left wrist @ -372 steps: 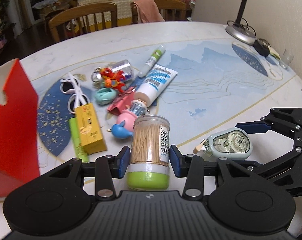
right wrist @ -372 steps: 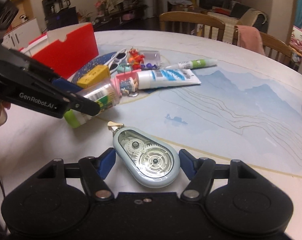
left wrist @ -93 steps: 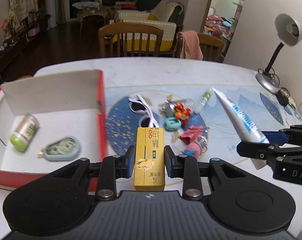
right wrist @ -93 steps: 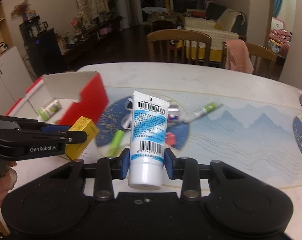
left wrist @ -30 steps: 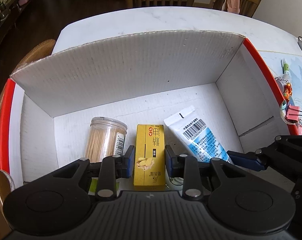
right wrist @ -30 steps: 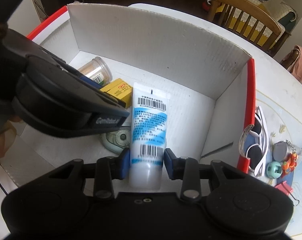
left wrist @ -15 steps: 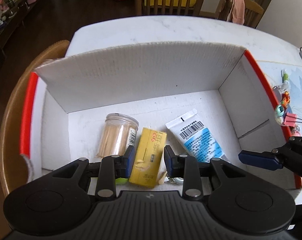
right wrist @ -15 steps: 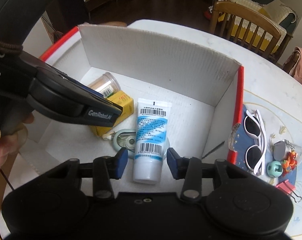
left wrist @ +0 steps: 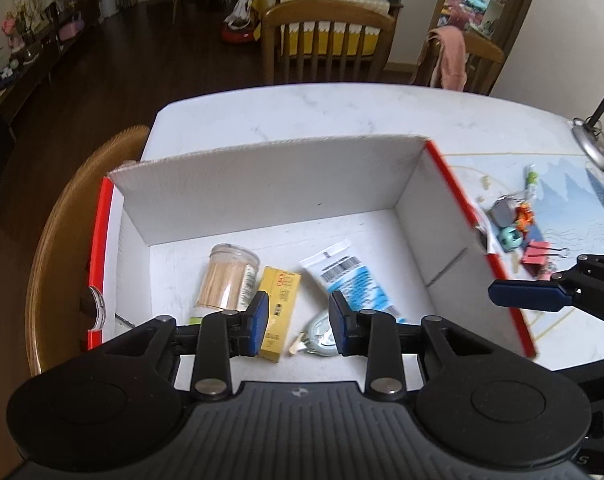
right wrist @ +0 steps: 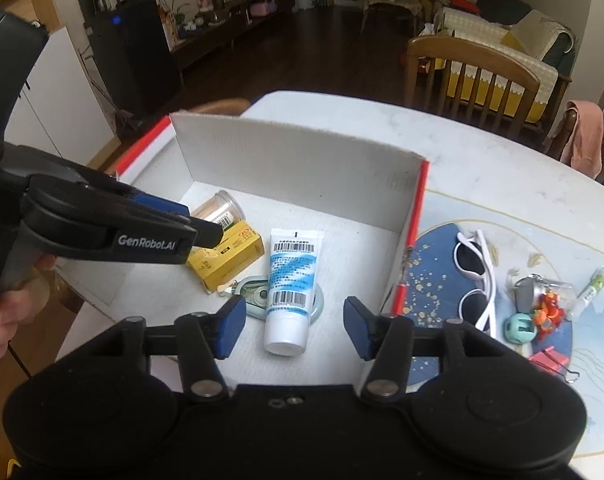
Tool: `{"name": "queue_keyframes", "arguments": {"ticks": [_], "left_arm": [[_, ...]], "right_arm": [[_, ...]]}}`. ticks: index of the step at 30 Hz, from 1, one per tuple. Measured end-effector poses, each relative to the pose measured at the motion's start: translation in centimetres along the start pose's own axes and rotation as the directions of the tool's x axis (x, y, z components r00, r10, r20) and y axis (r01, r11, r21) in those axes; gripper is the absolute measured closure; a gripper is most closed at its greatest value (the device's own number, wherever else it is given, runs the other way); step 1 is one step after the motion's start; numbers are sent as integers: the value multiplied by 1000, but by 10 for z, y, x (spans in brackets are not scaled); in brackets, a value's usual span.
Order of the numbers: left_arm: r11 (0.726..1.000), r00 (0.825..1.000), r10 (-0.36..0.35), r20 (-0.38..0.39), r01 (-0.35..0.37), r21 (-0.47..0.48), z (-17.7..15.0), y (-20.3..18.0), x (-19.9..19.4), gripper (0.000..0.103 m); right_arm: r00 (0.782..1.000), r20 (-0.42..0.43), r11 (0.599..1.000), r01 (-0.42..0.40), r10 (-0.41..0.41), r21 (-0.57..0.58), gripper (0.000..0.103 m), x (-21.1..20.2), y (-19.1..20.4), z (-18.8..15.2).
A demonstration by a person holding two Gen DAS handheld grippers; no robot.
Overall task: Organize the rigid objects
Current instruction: 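Lower and release the tube with the right tool while the left tool releases the yellow box, then withdraw both tools from the box toward the remaining toys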
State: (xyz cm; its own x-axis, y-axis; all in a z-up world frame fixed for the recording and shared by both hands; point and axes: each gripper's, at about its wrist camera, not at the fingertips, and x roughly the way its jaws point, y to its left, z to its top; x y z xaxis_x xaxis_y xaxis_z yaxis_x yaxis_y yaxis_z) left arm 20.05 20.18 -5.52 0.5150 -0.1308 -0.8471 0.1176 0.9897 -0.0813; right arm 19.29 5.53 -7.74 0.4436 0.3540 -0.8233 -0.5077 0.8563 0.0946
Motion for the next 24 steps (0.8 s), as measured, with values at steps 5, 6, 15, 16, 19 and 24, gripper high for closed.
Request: {"name": "queue_keyframes", "arguments": {"ticks": [5, 6, 15, 16, 19, 24], "left_arm": [[1000, 999, -3, 42, 3, 8, -5, -12, -20, 65], [1000, 999, -4, 51, 4, 9, -6, -15, -24, 52], [1000, 992, -11, 127, 7, 31, -19, -45, -54, 38], [999, 991, -14, 133, 10, 31, -20, -49, -56, 38], [999, 989, -22, 148, 18, 27, -25, -61, -61, 30], [999, 984, -30, 175, 26, 24, -30, -85, -66, 29]], "right_arm": [[999, 41, 1000, -16, 16, 4, 43, -27, -6, -7], [999, 48, 1000, -22, 22, 6, 42, -31, -8, -8], [991, 116, 997, -67, 64, 27, 35, -72, -27, -24], [990, 124, 997, -67, 63, 32, 33, -77, -31, -27], [987, 146, 996, -69, 61, 49, 30, -92, -45, -36], [984, 174, 996, -53, 39, 75, 19, -111, -73, -55]]}}
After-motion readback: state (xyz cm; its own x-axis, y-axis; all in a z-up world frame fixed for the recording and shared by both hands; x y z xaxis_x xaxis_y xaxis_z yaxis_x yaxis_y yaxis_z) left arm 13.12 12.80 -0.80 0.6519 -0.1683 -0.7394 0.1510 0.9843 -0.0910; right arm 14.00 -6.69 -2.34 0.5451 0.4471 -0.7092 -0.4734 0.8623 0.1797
